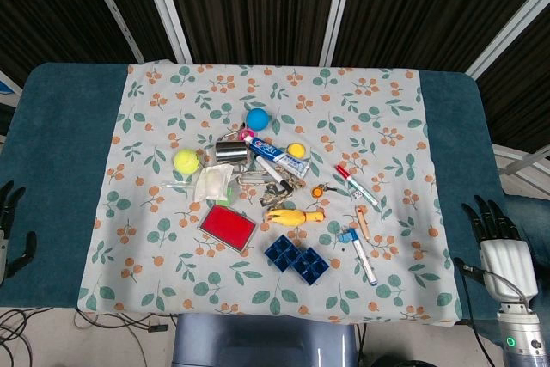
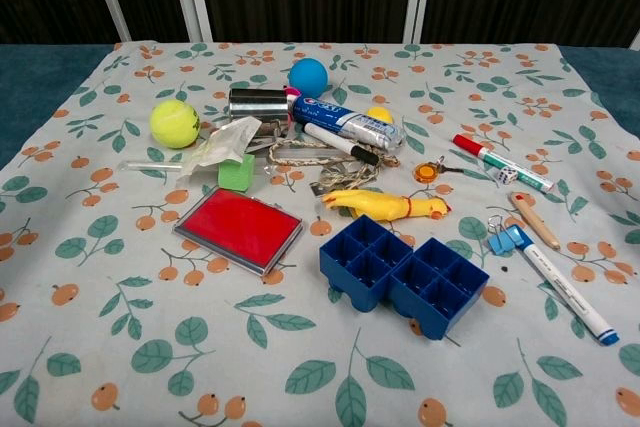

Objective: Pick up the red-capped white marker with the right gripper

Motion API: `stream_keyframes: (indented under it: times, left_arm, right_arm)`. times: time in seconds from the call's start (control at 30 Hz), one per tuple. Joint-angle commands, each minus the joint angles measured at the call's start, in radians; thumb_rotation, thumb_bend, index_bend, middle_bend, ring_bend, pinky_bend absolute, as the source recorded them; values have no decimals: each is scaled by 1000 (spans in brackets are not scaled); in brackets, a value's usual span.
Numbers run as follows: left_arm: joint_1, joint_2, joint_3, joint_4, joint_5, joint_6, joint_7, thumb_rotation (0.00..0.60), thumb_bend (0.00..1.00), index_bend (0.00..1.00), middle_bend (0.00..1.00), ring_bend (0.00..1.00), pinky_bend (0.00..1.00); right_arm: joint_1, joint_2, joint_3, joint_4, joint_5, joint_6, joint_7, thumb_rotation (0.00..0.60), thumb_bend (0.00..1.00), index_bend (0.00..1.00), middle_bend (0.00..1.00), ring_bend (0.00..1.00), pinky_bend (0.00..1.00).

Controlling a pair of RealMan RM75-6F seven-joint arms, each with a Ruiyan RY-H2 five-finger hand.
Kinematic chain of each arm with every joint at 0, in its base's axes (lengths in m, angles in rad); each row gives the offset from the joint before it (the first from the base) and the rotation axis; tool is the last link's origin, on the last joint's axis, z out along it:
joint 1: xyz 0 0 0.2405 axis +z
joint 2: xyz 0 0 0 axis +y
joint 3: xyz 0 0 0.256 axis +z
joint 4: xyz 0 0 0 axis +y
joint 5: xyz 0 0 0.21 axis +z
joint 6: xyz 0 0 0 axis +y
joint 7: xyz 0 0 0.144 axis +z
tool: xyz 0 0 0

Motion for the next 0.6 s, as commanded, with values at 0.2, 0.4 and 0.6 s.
stream_keyframes:
  times: [0.2, 0.4, 0.6]
  left_arm:
    - [2, 1, -1, -1, -1, 3, -1, 600, 489, 0, 0, 61, 73]
    - [2, 1, -2, -1, -4, 2, -2, 600, 489, 0, 0, 61, 73]
    - [2, 1, -3, -3, -4, 3, -2, 600, 489, 0, 0, 61, 73]
  right_arm:
    - [0, 0, 3, -1, 5, -11, -2, 600, 190, 128, 76, 55, 212]
    - [-3, 1, 8, -6, 10, -14, -4, 600, 190, 127, 76, 55, 212]
    - [2, -3, 16, -6, 28, -33, -7, 600, 190, 128, 76, 52, 212]
